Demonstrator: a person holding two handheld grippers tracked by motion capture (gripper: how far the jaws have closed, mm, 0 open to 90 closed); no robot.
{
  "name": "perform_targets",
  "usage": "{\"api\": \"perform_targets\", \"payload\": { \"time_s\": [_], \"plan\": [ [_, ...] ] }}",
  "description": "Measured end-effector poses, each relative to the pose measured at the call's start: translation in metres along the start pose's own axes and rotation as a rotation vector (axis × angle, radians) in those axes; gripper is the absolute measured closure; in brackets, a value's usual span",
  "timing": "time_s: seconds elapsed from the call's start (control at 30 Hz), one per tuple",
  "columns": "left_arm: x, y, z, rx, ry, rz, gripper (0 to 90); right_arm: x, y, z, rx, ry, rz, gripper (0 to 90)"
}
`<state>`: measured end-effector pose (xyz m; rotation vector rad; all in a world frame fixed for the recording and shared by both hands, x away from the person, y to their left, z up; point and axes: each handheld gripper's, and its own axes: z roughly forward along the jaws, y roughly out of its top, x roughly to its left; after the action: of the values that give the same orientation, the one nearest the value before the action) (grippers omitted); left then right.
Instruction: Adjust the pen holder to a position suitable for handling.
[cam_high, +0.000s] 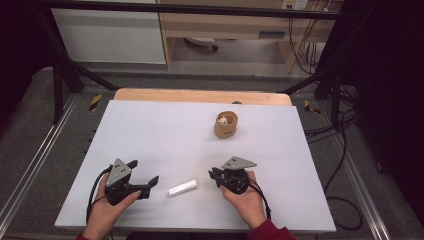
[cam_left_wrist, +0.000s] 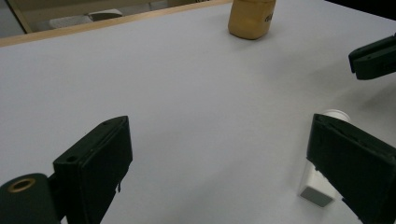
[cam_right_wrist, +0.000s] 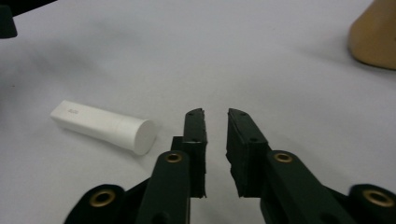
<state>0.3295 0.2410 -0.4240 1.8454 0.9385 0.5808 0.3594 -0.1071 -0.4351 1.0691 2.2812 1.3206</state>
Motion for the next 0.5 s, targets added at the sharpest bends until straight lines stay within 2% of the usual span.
{"api": "perform_targets", "payload": {
  "time_s": [0.1,0.13,0.17,0.23,0.27,0.3,0.4,0.5],
  "plan": [
    [-0.001,0.000,0.000,0.000,-0.009,0.002,6.8,-0.009,0.001,-0.011,-0.009,-0.038,0.018,56.4],
    [-0.002,0.000,0.000,0.000,-0.012,0.005,6.8,-0.009,0.001,-0.011,-0.009,-0.038,0.018,56.4],
    [-0.004,0.000,0.001,0.001,-0.019,0.010,6.7,-0.015,0.002,-0.018,-0.014,-0.065,0.033,44.8],
    [-0.004,0.001,0.002,-0.005,-0.018,0.010,6.1,-0.023,0.002,-0.024,-0.005,-0.108,0.030,34.7],
    [-0.004,0.001,0.002,-0.005,-0.018,0.010,6.1,-0.023,0.002,-0.024,-0.005,-0.108,0.030,34.7],
    [-0.004,0.001,0.002,-0.007,-0.016,0.005,6.2,-0.029,0.000,-0.029,0.007,-0.150,0.021,22.3],
    [-0.005,0.001,0.002,-0.010,-0.025,0.007,6.1,-0.038,-0.005,-0.038,0.011,-0.188,0.039,11.6],
    [-0.007,0.000,0.003,-0.002,-0.039,0.013,6.1,-0.044,-0.008,-0.047,-0.010,-0.205,0.052,7.1]
  ]
}}
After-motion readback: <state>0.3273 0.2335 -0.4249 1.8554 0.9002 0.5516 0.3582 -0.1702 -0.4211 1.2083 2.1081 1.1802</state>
